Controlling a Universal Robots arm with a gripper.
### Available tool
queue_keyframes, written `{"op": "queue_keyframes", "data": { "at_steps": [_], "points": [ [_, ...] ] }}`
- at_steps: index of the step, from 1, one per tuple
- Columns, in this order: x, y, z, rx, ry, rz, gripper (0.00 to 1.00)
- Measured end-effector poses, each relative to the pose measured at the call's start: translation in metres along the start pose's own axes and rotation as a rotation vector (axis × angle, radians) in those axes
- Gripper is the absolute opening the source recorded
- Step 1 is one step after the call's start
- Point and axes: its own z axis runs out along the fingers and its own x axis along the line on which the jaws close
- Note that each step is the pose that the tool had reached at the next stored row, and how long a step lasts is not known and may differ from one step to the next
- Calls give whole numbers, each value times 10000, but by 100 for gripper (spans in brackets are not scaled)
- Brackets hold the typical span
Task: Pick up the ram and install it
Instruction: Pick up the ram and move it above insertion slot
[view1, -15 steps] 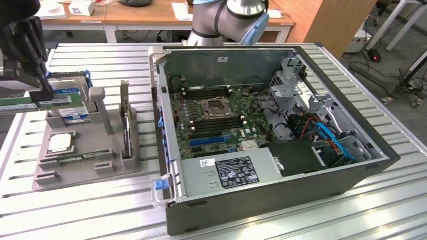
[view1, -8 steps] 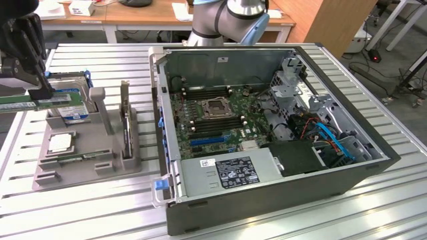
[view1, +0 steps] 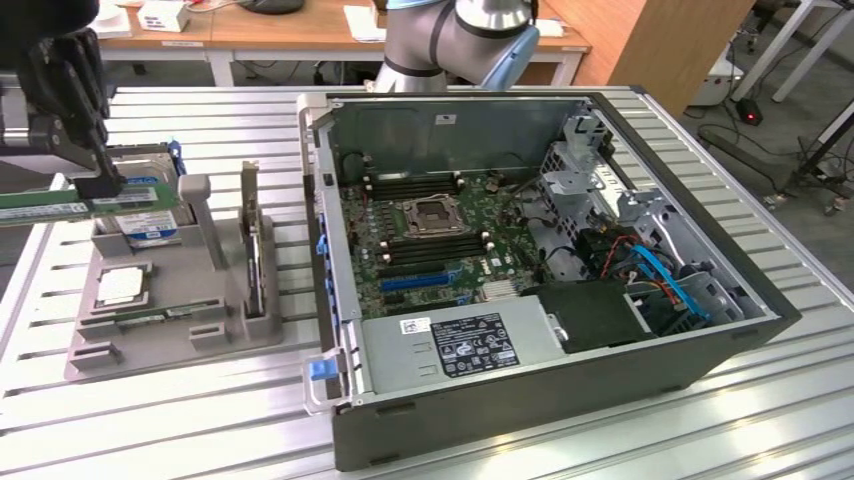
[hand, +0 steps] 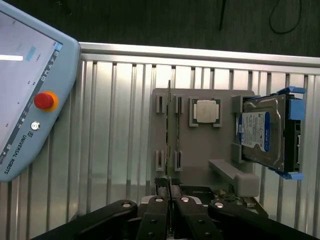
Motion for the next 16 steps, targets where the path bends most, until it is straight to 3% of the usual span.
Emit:
{"op": "queue_keyframes", "data": {
  "at_steps": [7,16],
  "points": [
    [4,-108,-5,0,1,-15,11],
    [7,-184,-9,0,1,-16,11]
  ]
}}
